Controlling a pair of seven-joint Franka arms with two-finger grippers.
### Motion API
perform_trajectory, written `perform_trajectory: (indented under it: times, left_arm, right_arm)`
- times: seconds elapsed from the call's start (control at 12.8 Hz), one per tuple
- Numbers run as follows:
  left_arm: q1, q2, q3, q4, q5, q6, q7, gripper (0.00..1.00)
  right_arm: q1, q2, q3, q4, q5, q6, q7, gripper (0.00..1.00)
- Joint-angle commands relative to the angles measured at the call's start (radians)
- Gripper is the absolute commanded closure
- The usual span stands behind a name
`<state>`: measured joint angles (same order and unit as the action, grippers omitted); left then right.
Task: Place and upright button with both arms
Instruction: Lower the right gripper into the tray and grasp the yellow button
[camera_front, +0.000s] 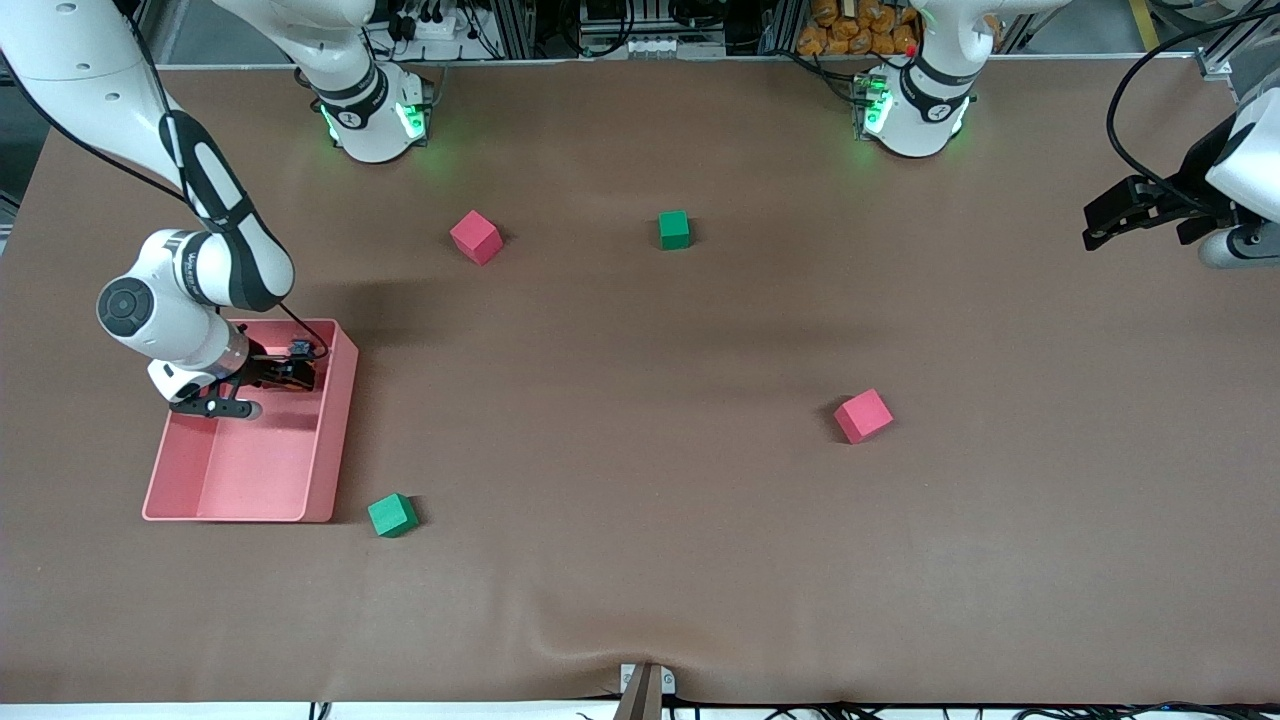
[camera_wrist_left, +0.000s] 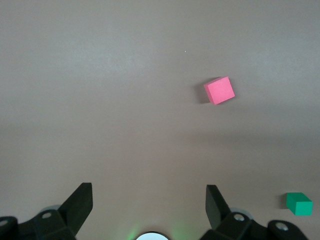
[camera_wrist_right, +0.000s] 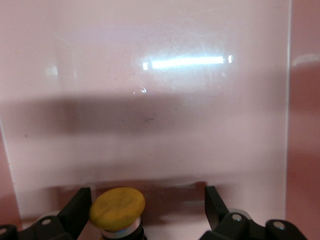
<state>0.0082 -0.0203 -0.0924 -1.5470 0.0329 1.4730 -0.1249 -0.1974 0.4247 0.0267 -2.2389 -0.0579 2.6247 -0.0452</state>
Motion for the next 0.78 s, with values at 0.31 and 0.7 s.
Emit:
perform_trajectory:
  times: [0.31,0.7]
  left_arm:
    - [0.004,-0.001,-0.004,-0.007,0.004,0.01,-0.007,0.0]
    - [0.004,-0.001,-0.004,-0.007,0.004,0.01,-0.007,0.0]
  right_arm:
    - [-0.023,0.022,0.013,-0.013,-0.019,0.02,-0.005,0.0]
    - [-0.023,0.022,0.013,-0.004,-0.02,0.02,-0.004,0.95]
